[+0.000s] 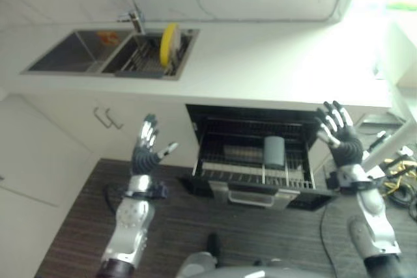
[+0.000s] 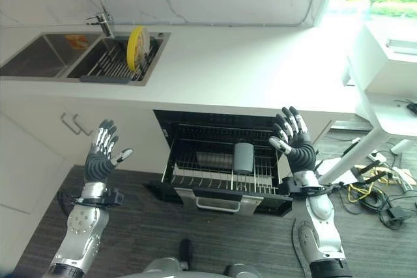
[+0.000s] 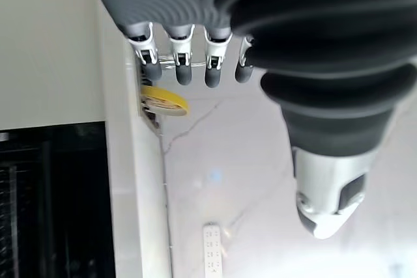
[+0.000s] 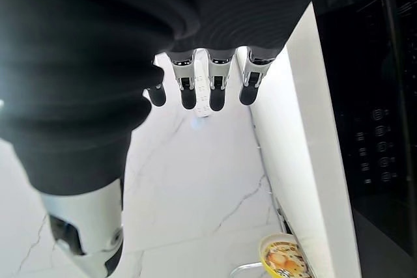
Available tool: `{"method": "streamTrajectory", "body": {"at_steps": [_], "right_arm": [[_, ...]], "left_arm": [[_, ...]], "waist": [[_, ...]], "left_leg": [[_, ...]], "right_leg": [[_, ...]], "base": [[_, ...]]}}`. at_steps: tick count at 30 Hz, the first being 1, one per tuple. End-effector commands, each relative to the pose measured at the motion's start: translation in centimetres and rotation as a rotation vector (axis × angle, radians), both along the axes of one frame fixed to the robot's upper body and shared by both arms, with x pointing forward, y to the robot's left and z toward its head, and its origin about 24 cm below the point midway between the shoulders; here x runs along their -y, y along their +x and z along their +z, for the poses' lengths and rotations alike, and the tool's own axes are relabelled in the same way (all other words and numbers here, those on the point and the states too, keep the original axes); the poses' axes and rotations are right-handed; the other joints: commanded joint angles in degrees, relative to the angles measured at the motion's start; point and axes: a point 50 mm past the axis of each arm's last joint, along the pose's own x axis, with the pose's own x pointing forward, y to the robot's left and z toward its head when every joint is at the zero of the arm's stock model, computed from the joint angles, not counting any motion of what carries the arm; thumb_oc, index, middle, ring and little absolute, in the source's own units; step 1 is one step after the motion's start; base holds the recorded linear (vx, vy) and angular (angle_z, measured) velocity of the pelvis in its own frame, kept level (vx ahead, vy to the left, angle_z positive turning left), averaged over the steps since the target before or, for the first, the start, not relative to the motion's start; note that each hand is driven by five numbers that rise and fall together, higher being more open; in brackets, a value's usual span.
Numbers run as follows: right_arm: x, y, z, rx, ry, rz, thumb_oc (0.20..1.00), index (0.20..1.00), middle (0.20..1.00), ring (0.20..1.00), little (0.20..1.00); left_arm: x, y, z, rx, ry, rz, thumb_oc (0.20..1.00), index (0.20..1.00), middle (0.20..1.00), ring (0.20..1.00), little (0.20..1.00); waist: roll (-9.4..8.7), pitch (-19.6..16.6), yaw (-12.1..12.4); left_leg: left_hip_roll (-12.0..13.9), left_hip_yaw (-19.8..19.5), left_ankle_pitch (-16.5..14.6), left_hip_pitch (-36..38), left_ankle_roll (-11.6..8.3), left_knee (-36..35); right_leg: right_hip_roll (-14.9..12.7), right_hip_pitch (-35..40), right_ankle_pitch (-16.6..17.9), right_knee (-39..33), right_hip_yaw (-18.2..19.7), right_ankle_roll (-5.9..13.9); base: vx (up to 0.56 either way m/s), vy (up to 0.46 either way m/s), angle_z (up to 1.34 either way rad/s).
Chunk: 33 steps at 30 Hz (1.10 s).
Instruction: Place the dishes in the dishwasher.
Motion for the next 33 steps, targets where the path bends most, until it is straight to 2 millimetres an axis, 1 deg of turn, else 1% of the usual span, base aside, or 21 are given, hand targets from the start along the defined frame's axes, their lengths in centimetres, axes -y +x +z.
{"method": "streamTrajectory", "body": {"at_steps": [1,3,5,7,8,9,12,13,14,15,16,18,19,21,22,23,24,25,27,30,33], "right_arm": [[-0.3,0.8,3.8,0.228,-0.031,-0.002,1.000,1.000,1.000,1.000,1.000],[-0.4,0.9,4.0,0.235,-0.045,0.007,1.000,1.000,1.000,1.000,1.000],[-0.2,0.8,4.6,0.254,-0.051,0.002,1.000,1.000,1.000,1.000,1.000],[0.1,0.6,5.0,0.260,-0.058,-0.021,1.000,1.000,1.000,1.000,1.000],[0.5,0.4,5.1,0.271,-0.043,-0.039,1.000,1.000,1.000,1.000,1.000],[0.9,0.1,5.0,0.270,-0.024,-0.075,1.000,1.000,1.000,1.000,1.000],[1.5,-0.6,4.6,0.278,0.017,-0.114,1.000,1.000,1.000,1.000,1.000],[1.8,-0.9,4.6,0.273,0.021,-0.129,1.000,1.000,1.000,1.000,1.000],[2.0,-1.1,4.6,0.276,0.029,-0.128,1.000,1.000,1.000,1.000,1.000],[1.9,-1.4,4.6,0.284,0.033,-0.122,1.000,1.000,1.000,1.000,1.000],[1.8,-1.4,4.5,0.284,0.030,-0.118,1.000,1.000,1.000,1.000,1.000],[1.4,-1.0,4.4,0.271,0.011,-0.086,1.000,1.000,1.000,1.000,1.000],[1.2,-0.6,4.4,0.262,0.008,-0.049,1.000,1.000,1.000,1.000,1.000],[1.1,-0.3,4.5,0.265,0.005,-0.026,1.000,1.000,1.000,1.000,1.000],[1.4,-0.2,4.5,0.269,-0.001,-0.042,1.000,1.000,1.000,1.000,1.000],[1.5,0.0,4.8,0.277,-0.005,-0.045,1.000,1.000,1.000,1.000,1.000],[1.7,0.0,5.0,0.288,-0.011,-0.046,1.000,1.000,1.000,1.000,1.000],[1.8,0.2,5.2,0.296,-0.025,-0.057,1.000,1.000,1.000,1.000,1.000],[1.8,0.5,5.2,0.296,-0.017,-0.049,1.000,1.000,1.000,1.000,1.000],[1.0,0.8,5.4,0.298,-0.037,-0.016,1.000,1.000,1.000,1.000,1.000],[0.4,0.8,5.3,0.286,-0.063,-0.006,1.000,1.000,1.000,1.000,1.000]], "left_arm": [[-0.5,1.5,3.8,0.192,-0.024,-0.032,1.000,1.000,1.000,1.000,1.000],[-0.7,1.6,4.1,0.200,-0.036,-0.017,1.000,1.000,1.000,1.000,1.000],[-0.7,1.8,4.4,0.211,-0.063,-0.015,1.000,1.000,1.000,1.000,1.000],[-0.4,1.9,4.8,0.244,-0.086,-0.028,1.000,1.000,1.000,1.000,1.000],[0.1,2.2,4.8,0.239,-0.090,-0.069,1.000,1.000,1.000,1.000,1.000],[0.5,2.5,4.8,0.232,-0.077,-0.096,1.000,1.000,1.000,1.000,1.000],[1.6,3.1,5.1,0.224,-0.010,-0.159,1.000,1.000,1.000,1.000,1.000],[1.9,3.2,5.2,0.221,0.004,-0.170,1.000,1.000,1.000,1.000,1.000],[1.9,3.3,5.3,0.220,0.003,-0.175,1.000,1.000,1.000,1.000,1.000],[1.9,3.5,5.7,0.230,0.008,-0.183,1.000,1.000,1.000,1.000,1.000],[2.0,3.5,5.8,0.236,0.012,-0.183,1.000,1.000,1.000,1.000,1.000],[1.8,3.7,6.2,0.252,0.029,-0.150,1.000,1.000,1.000,1.000,1.000],[1.5,3.6,6.4,0.258,0.021,-0.112,1.000,1.000,1.000,1.000,1.000],[0.9,3.5,6.7,0.267,0.014,-0.081,1.000,1.000,1.000,1.000,1.000],[1.0,3.5,6.6,0.267,0.008,-0.083,1.000,1.000,1.000,1.000,1.000],[0.9,3.4,6.5,0.274,0.002,-0.081,1.000,1.000,1.000,1.000,1.000],[0.9,3.3,6.5,0.283,-0.008,-0.081,1.000,1.000,1.000,1.000,1.000],[1.1,3.1,6.2,0.278,-0.022,-0.080,1.000,1.000,1.000,1.000,1.000],[1.5,3.0,5.8,0.263,-0.014,-0.078,1.000,1.000,1.000,1.000,1.000],[1.1,2.7,5.4,0.246,-0.036,-0.057,1.000,1.000,1.000,1.000,1.000],[0.1,2.2,4.8,0.224,-0.066,-0.014,1.000,1.000,1.000,1.000,1.000]], "waist": [[-1.38,0.2,-1.9],[-0.99,0.0,-2.2],[-0.23,0.1,-3.0],[0.31,0.5,-3.9],[0.78,0.7,-5.0],[0.65,0.8,-5.3],[0.08,1.1,-5.7],[-0.11,1.4,-6.3],[0.05,1.2,-6.6],[0.11,1.1,-7.3],[-0.02,0.9,-7.4],[-0.46,0.4,-6.8],[-0.99,0.3,-6.0],[-1.28,0.7,-4.7],[-1.76,1.1,-5.4],[-1.97,1.0,-5.5],[-2.18,1.3,-5.3],[-2.85,1.9,-4.9],[-3.16,2.0,-4.2],[-2.19,1.8,-3.6],[-0.96,2.1,-2.4]], "left_leg": [[1.5,0.2,-9.4,7.0,-0.82,0.4],[4.1,-1.6,-7.3,7.5,-2.09,-1.6],[8.8,-2.1,-3.4,7.4,-4.07,-2.9],[11.2,-1.1,-2.6,7.9,-4.84,-3.1],[10.7,1.1,-5.0,10.0,-4.78,-4.3],[9.5,1.3,-6.3,10.1,-4.41,-3.8],[6.1,-0.1,-9.1,9.4,-1.80,-2.4],[4.3,-1.1,-9.6,9.4,-0.39,-2.3],[3.8,-1.2,-9.4,9.3,0.27,-2.7],[2.5,-0.6,-9.7,9.6,1.38,-3.7],[1.8,-0.1,-9.8,9.7,1.63,-4.1],[0.0,3.0,-10.0,10.2,1.96,-5.3],[-1.1,5.7,-10.7,10.5,2.11,-5.0],[-1.4,8.0,-12.2,10.3,1.98,-2.7],[-2.1,7.4,-13.5,10.1,2.31,0.1],[-2.3,7.7,-14.1,9.6,2.21,2.2],[-1.8,8.2,-15.2,8.5,1.56,6.5],[-0.7,7.5,-12.5,4.9,-0.51,14.8],[0.0,5.2,-9.5,1.7,-1.71,16.9],[1.9,2.7,-5.9,1.2,-2.22,8.5],[5.7,-2.6,2.0,-0.9,-4.77,-0.4]], "right_leg": [[0.8,0.0,-0.8,-0.1,4.4,3.93],[0.2,-0.1,-1.3,0.2,5.5,4.01],[-1.0,0.1,-2.4,1.0,6.6,4.24],[-2.8,-0.1,-2.8,1.9,6.4,4.79],[-5.3,-0.8,-2.7,3.3,5.8,6.36],[-6.7,-0.8,-1.9,3.5,5.8,7.57],[-8.4,-1.8,-1.3,5.9,7.8,9.44],[-7.7,-3.1,-0.8,9.4,10.3,9.83],[-6.3,-4.2,-0.5,11.0,11.4,9.68],[-2.2,-6.0,-0.5,14.0,12.2,8.92],[-0.6,-6.7,-0.3,14.7,11.9,8.62],[3.0,-7.5,0.0,14.3,6.5,7.83],[2.9,-8.0,1.3,13.0,1.2,7.83],[0.8,-7.5,0.7,10.5,-4.9,6.72],[1.8,-7.3,0.2,8.9,-2.4,5.98],[1.9,-7.4,0.1,7.7,-2.2,5.10],[2.1,-5.8,-1.6,6.4,-2.9,3.78],[2.4,-3.8,-1.6,3.5,-1.0,2.55],[2.4,-2.8,-0.6,1.9,-0.3,2.15],[2.8,-1.8,-0.8,0.7,2.7,2.50],[3.5,0.9,-2.7,0.1,6.7,2.87]], "base": [[-0.01,0.349,0.39],[0.03,0.410,0.13],[0.07,0.569,-0.24],[0.12,0.725,-0.17],[0.20,0.843,0.04],[0.19,0.699,0.33],[0.14,0.312,0.38],[0.13,0.273,0.57],[0.14,0.303,0.52],[0.12,0.240,0.36],[0.14,0.236,0.00],[0.13,0.167,-0.32],[0.12,0.112,-0.67],[0.10,0.003,-1.43],[0.08,-0.051,-1.66],[0.07,-0.060,-1.11],[0.07,-0.082,-0.21],[0.08,-0.076,0.15],[0.10,0.052,0.09],[0.17,0.227,-0.36],[0.30,0.302,-0.51]]}}
